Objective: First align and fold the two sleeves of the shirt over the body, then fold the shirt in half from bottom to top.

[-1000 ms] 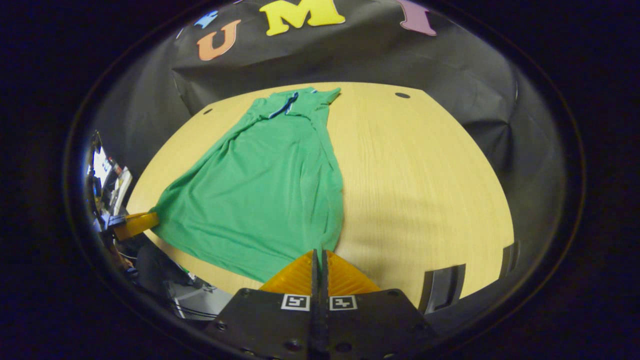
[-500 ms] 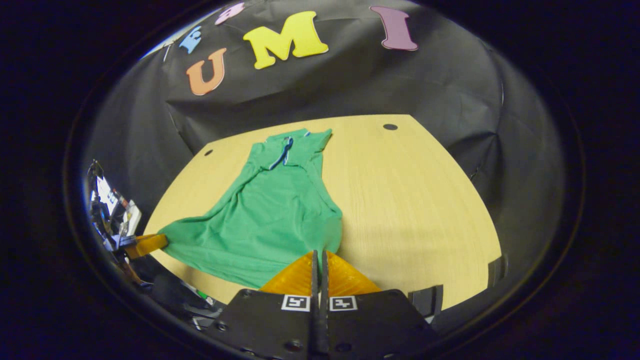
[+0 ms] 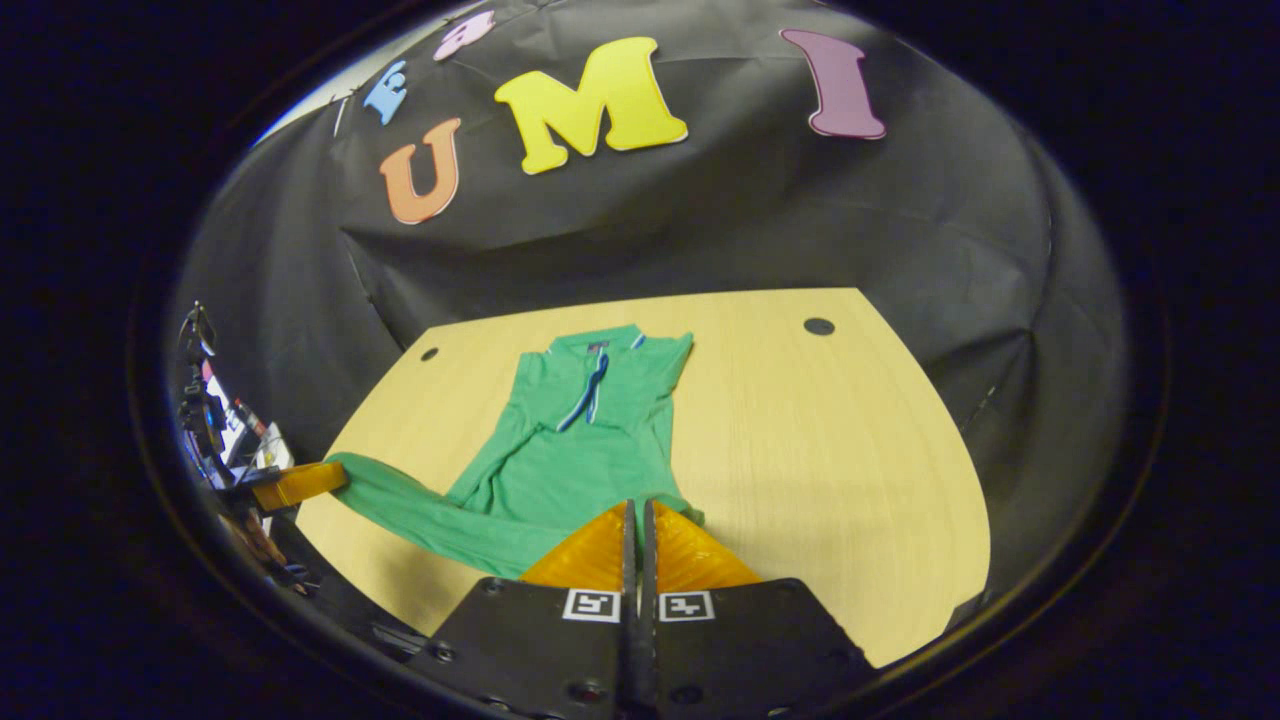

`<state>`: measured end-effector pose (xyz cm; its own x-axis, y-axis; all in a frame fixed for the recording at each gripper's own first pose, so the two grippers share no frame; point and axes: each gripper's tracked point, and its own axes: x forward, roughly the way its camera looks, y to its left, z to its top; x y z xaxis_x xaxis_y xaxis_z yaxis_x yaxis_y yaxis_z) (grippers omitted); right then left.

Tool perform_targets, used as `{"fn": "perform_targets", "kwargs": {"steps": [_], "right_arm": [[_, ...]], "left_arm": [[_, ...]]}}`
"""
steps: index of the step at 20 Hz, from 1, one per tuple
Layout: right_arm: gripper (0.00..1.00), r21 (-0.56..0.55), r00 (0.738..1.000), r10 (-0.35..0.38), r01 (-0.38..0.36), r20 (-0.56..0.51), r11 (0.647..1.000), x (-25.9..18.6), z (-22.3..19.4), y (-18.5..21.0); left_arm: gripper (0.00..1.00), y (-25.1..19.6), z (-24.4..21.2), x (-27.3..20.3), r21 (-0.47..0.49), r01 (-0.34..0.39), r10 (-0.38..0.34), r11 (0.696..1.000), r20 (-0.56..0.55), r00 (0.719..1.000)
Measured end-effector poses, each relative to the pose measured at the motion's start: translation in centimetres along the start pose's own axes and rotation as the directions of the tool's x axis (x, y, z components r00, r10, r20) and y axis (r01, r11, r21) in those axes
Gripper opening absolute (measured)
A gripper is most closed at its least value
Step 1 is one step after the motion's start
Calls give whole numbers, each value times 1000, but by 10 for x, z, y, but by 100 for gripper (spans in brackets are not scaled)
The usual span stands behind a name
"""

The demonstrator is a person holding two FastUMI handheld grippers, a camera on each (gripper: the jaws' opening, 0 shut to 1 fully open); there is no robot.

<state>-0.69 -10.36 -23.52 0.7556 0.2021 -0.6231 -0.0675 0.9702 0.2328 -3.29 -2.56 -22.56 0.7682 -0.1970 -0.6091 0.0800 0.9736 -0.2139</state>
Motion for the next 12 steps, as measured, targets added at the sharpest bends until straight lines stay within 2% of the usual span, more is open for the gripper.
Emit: {"fn": "perform_targets", "kwargs": {"steps": [8,12], "right_arm": [[0,34,998,18,-20,55,999,89,103,-4],[0,42,997,34,-37,63,998,144,145,-3]], "left_arm": [[6,6,90,94,0,-6,6,1000,67,998],[6,8,133,150,-51,5,-1,999,94,996]]}}
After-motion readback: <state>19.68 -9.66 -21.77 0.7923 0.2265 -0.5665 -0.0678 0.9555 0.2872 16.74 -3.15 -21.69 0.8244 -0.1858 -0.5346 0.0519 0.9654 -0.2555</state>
